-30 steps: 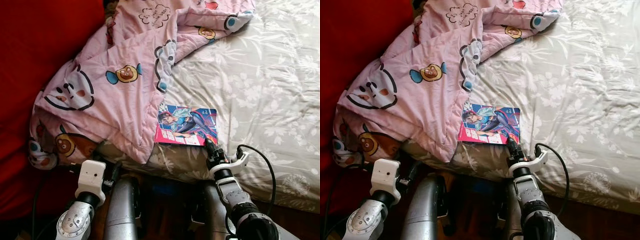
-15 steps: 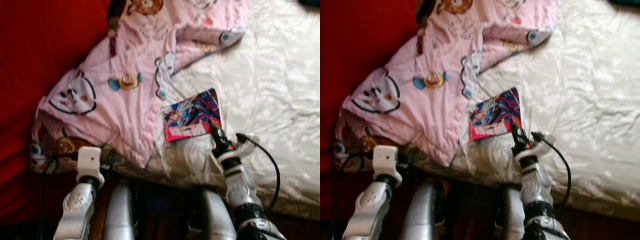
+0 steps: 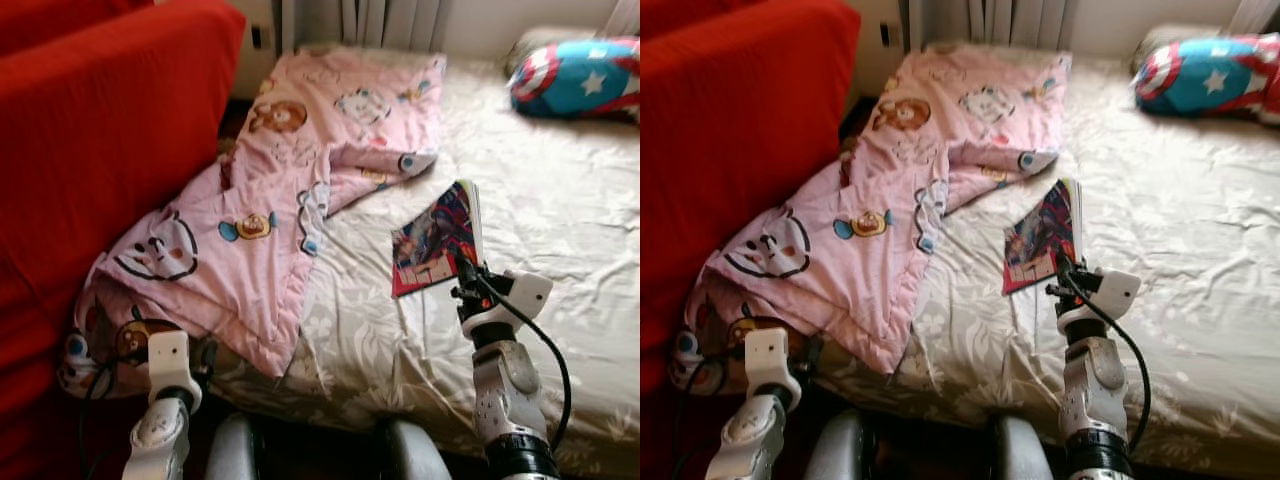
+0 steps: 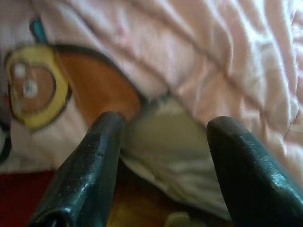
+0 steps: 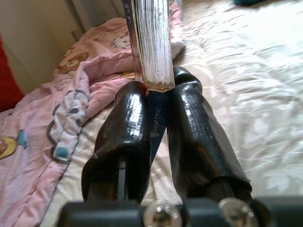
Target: Clean up the room
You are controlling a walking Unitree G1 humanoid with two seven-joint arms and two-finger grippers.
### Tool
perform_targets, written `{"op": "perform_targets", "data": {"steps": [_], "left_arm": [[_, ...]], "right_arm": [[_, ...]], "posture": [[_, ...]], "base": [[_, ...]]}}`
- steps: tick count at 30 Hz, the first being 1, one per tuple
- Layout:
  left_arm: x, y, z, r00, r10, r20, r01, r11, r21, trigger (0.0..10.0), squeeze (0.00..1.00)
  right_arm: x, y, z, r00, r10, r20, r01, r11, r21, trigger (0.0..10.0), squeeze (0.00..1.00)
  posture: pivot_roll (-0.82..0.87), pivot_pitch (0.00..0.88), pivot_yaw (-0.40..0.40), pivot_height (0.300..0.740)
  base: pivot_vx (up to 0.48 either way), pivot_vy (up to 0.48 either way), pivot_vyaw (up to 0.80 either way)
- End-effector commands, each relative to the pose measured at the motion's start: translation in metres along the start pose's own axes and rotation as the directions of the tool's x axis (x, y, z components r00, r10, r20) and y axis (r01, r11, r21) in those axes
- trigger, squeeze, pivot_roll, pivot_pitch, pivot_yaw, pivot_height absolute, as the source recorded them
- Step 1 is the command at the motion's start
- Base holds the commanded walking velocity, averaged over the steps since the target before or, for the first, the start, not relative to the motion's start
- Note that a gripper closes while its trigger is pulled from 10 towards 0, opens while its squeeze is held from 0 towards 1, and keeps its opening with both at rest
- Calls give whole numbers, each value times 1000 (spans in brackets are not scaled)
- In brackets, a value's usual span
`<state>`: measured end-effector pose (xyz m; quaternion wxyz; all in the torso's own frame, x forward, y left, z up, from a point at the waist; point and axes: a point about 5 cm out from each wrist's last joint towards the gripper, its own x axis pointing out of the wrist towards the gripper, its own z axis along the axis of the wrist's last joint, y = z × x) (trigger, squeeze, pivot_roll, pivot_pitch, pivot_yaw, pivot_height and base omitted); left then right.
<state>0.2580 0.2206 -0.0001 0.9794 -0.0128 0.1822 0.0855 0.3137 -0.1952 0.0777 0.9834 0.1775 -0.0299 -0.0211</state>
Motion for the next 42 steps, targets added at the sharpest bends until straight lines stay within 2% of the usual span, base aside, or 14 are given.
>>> {"op": "perform_targets", "data": {"steps": [1, 3, 6, 9, 18, 28, 39, 42], "left_arm": [[-1, -1, -8, 999, 12, -31, -12, 1000, -22, 10000, 0], [-1, -6, -21, 995, -2, -102, 0, 1000, -15, 10000, 0], [-1, -9, -28, 990, -8, -143, 7, 1000, -8, 10000, 0], [-8, -9, -48, 968, -1, -250, 3, 1000, 7, 10000, 0], [-24, -5, -76, 927, 19, -374, -9, 1000, 29, 10000, 0], [-33, -10, -90, 900, 9, -437, 7, 999, 34, 10000, 0], [-37, -10, -95, 890, 12, -455, 7, 999, 39, 10000, 0], [-37, -9, -96, 889, 12, -458, 10, 999, 46, 10000, 0]], "right_arm": [[0, 2, 3, 1000, 7, 22, -6, 1000, -26, 10000, 0], [-3, 1, -6, 1000, -9, -7, 9, 999, -36, 10000, 0], [-4, 1, -10, 1000, -20, -20, 19, 999, -36, 10000, 0], [-10, 3, -20, 999, -24, -49, 22, 999, -36, 10000, 0], [-21, 2, -37, 994, -29, -106, 25, 999, -40, 10000, 0], [-26, 2, -47, 988, -50, -145, 40, 997, -69, 10000, 0], [-31, -2, -53, 983, -85, -165, 71, 993, -91, 10000, 0], [-30, -2, -54, 980, -92, -174, 75, 992, -98, 10000, 0]], "posture": [[5, 0, -54, 636], [7, 0, -55, 651], [9, 0, -54, 666], [1, 0, -51, 686], [2, 0, -68, 740], [3, 0, -79, 740], [-8, 0, -78, 740], [-8, 0, -82, 740]], "base": [[0, 0, 0], [0, 0, 0], [0, 0, 0], [0, 0, 0], [0, 0, 0], [0, 0, 0], [0, 0, 0], [0, 0, -746]]}}
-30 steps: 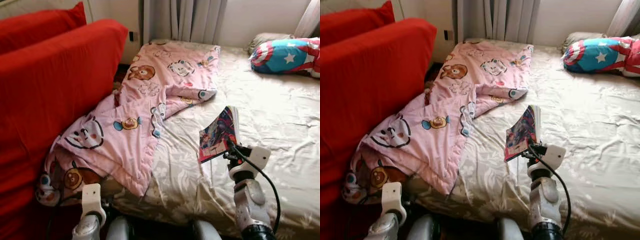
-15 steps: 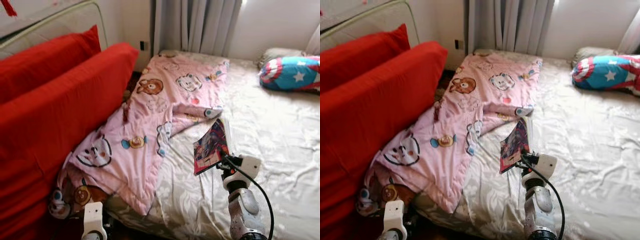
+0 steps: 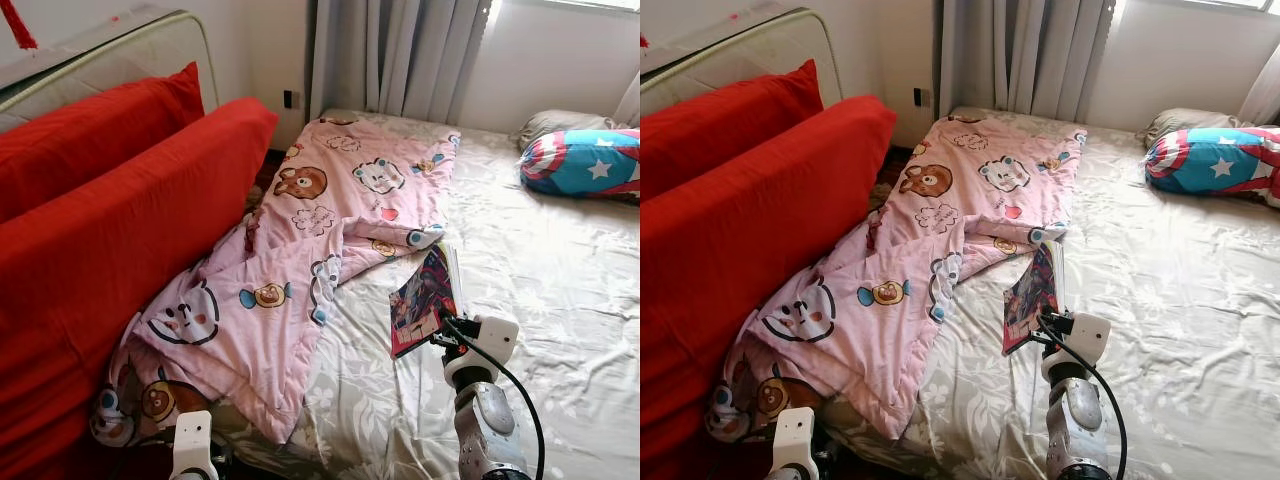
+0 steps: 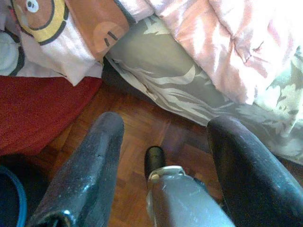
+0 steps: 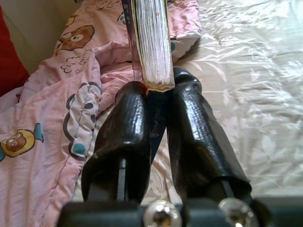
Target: Clean up the room
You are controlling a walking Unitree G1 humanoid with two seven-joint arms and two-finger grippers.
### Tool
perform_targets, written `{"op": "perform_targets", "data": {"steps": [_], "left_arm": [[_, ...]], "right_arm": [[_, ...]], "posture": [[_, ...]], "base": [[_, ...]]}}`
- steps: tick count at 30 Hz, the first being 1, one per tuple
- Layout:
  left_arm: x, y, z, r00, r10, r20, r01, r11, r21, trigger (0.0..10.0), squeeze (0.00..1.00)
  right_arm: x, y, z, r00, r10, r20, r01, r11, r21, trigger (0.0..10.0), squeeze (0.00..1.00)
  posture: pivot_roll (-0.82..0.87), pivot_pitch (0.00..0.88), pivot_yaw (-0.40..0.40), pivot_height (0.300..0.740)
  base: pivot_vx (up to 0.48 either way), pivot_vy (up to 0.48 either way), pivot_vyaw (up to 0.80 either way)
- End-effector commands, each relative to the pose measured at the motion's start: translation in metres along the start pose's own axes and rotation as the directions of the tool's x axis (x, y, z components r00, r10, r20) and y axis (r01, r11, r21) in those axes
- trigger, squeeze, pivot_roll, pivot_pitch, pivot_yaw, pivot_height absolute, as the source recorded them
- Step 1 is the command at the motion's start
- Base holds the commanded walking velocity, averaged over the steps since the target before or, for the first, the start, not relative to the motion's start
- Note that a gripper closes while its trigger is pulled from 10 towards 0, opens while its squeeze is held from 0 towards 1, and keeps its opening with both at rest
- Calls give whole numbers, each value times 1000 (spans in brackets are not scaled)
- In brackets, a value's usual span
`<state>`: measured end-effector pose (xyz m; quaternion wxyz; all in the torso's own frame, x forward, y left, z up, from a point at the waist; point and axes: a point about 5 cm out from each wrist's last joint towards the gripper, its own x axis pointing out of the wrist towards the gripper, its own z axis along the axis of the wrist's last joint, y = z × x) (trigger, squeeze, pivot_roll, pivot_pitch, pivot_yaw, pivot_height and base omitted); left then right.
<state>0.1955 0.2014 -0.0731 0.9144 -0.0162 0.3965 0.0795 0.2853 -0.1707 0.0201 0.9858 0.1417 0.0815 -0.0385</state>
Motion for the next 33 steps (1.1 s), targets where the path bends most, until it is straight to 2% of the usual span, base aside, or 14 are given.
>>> {"op": "perform_targets", "data": {"steps": [1, 12, 20, 24, 33], "left_arm": [[-1, 0, -6, 1000, 3, -29, -2, 1000, 19, 10000, 0], [-1, 0, -4, 1000, -3, -17, 4, 999, 46, 10000, 0], [-1, -5, -6, 1000, -13, -22, 14, 999, 46, 10000, 0], [-2, -4, -7, 1000, -12, -24, 13, 999, 47, 10000, 0], [-2, -3, -9, 1000, -10, -25, 11, 999, 49, 10000, 0]], "right_arm": [[2, -4, 7, 999, -18, 36, 18, 1000, -4, 10000, 0], [0, -1, 3, 1000, -15, 24, 15, 1000, -1, 10000, 0], [1, 0, 5, 1000, -13, 27, 13, 1000, -5, 10000, 0], [1, 2, 7, 999, -10, 51, 11, 1000, -6, 10000, 0], [0, 3, 4, 999, -16, 36, 16, 1000, 5, 10000, 0]], "posture": [[-10, 0, -81, 740], [-13, 0, -80, 740], [-14, 0, -86, 740], [-13, 0, -87, 740], [-14, 0, -82, 740]], "base": [[0, 0, -731], [0, 0, -731], [0, -260, -731], [0, -262, 0], [0, -260, -83]]}}
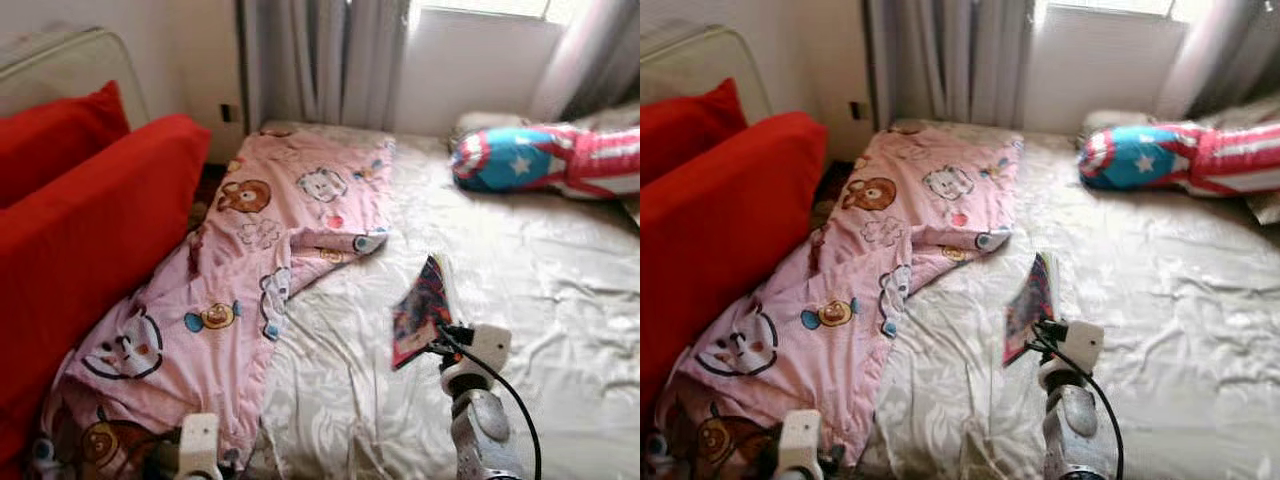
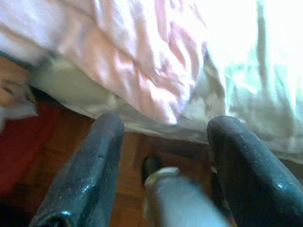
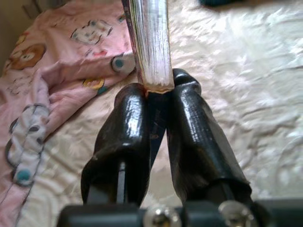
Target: Clean up the room
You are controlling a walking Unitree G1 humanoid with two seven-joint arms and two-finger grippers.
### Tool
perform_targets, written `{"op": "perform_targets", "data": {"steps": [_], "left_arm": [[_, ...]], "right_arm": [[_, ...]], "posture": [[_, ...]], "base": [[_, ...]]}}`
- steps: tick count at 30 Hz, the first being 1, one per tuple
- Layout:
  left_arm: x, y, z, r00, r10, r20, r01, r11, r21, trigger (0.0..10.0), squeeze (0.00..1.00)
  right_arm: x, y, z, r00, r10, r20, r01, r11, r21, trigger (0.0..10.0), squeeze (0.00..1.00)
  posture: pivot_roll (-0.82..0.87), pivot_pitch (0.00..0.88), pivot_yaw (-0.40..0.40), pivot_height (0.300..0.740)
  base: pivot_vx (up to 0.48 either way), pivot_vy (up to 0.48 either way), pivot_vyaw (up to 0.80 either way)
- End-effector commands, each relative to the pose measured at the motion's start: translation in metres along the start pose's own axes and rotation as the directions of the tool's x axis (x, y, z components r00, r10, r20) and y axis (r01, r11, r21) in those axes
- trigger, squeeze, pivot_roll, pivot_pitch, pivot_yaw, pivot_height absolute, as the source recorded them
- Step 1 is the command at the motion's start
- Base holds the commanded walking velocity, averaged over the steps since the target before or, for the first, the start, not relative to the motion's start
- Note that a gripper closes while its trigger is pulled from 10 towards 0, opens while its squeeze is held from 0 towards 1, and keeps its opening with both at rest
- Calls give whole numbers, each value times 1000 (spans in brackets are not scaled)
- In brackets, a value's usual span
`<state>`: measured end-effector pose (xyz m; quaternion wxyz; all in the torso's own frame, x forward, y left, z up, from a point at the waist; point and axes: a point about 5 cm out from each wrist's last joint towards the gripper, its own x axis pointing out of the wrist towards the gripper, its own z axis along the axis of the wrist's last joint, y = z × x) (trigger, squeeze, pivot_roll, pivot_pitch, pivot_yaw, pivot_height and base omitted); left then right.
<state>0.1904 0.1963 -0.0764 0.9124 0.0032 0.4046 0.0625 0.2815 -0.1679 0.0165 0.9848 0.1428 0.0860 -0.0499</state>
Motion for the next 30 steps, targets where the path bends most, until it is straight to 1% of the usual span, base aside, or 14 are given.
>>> {"op": "perform_targets", "data": {"steps": [1, 5, 18, 30], "left_arm": [[0, 1, -2, 1000, 5, -12, -5, 1000, -1, 10000, 0], [-1, 2, -3, 1000, 6, -12, -6, 1000, 0, 10000, 0], [-1, 5, -3, 1000, 8, -16, -8, 1000, 9, 10000, 0], [0, 5, -3, 1000, 6, -19, -6, 1000, 10, 10000, 0]], "right_arm": [[4, 2, 9, 999, 7, 41, -8, 1000, 3, 10000, 0], [3, 2, 7, 999, 6, 38, -6, 1000, 3, 10000, 0], [2, 5, 6, 999, 17, 35, -17, 1000, -2, 10000, 0], [3, 7, 4, 999, 30, 23, -31, 1000, 1, 10000, 0]], "posture": [[-13, 0, -82, 740], [-14, 0, -80, 740], [-12, 12, -72, 740], [-8, 4, -69, 740]], "base": [[0, -262, -756], [0, -262, -752], [0, -262, 0], [0, -253, 0]]}}
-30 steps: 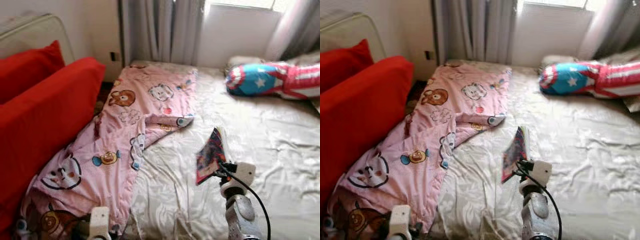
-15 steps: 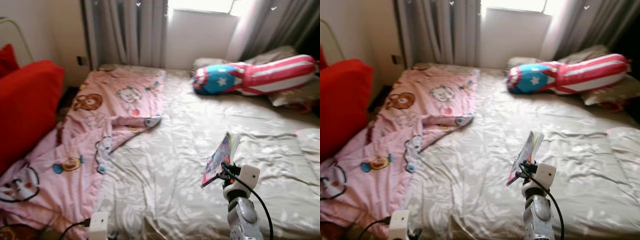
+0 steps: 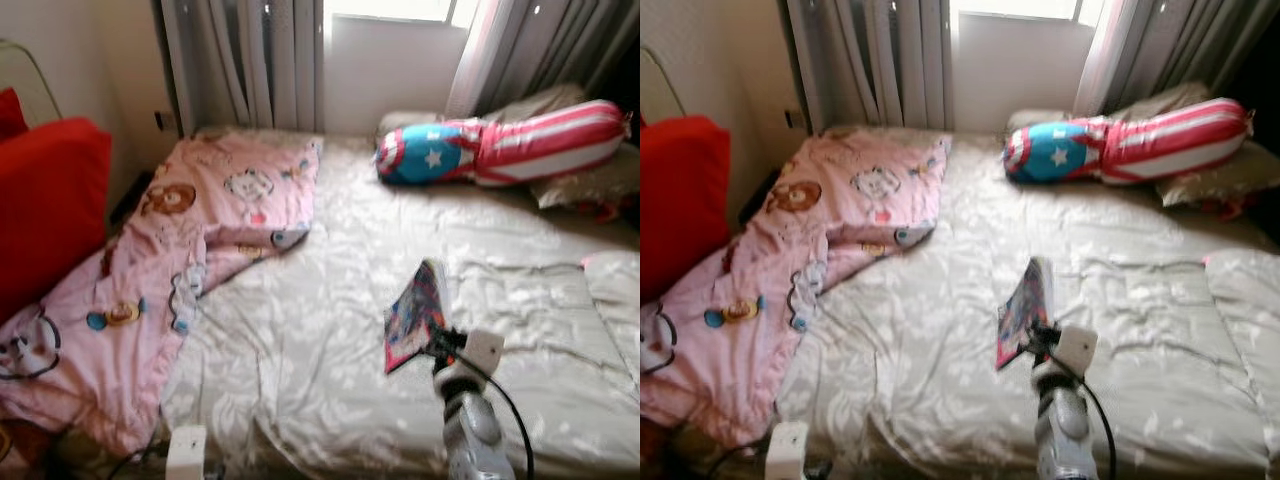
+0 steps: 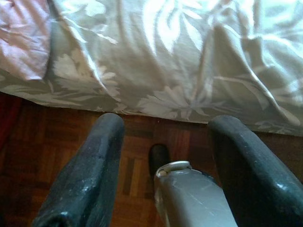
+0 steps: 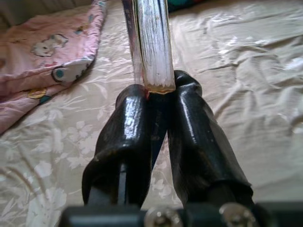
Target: Clean up the room
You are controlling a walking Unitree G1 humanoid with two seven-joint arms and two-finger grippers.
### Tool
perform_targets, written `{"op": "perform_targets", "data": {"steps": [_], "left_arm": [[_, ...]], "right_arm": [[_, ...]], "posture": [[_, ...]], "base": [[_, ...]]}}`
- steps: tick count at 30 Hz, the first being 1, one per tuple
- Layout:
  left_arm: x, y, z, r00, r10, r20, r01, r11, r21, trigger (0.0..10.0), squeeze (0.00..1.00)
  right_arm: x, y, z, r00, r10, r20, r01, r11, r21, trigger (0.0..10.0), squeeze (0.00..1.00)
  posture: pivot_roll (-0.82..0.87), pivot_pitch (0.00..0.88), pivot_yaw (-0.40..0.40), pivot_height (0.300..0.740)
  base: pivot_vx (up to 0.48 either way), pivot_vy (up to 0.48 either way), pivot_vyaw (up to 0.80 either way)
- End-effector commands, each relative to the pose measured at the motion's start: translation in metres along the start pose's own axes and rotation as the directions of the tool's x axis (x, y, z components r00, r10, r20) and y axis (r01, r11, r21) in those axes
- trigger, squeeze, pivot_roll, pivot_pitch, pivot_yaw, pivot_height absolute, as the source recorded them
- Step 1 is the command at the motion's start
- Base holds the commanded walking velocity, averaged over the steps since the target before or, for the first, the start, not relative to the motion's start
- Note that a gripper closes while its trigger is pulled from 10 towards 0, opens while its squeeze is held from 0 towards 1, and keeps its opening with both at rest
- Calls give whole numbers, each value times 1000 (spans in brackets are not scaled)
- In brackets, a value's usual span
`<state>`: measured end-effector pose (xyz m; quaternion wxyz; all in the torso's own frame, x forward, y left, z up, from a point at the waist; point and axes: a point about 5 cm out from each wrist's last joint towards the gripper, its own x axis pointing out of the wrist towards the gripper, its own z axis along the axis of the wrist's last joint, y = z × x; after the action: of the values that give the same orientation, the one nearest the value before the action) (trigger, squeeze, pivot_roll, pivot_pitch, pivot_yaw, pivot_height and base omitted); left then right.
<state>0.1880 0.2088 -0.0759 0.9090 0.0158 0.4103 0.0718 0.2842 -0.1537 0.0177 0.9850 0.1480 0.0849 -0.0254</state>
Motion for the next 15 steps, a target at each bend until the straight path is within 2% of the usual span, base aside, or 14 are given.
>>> {"op": "perform_targets", "data": {"steps": [1, 15], "left_arm": [[0, -8, -2, 1000, -21, -7, 21, 1000, -7, 10000, 0], [0, -10, -2, 1000, -28, -9, 28, 1000, -8, 10000, 0]], "right_arm": [[2, -7, 7, 999, -18, 28, 19, 1000, -6, 10000, 0], [3, -4, 7, 1000, 4, 23, -3, 1000, -18, 10000, 0]], "posture": [[-8, 2, -69, 740], [-14, 0, -67, 740]], "base": [[0, -247, 0], [0, -328, 0]]}}
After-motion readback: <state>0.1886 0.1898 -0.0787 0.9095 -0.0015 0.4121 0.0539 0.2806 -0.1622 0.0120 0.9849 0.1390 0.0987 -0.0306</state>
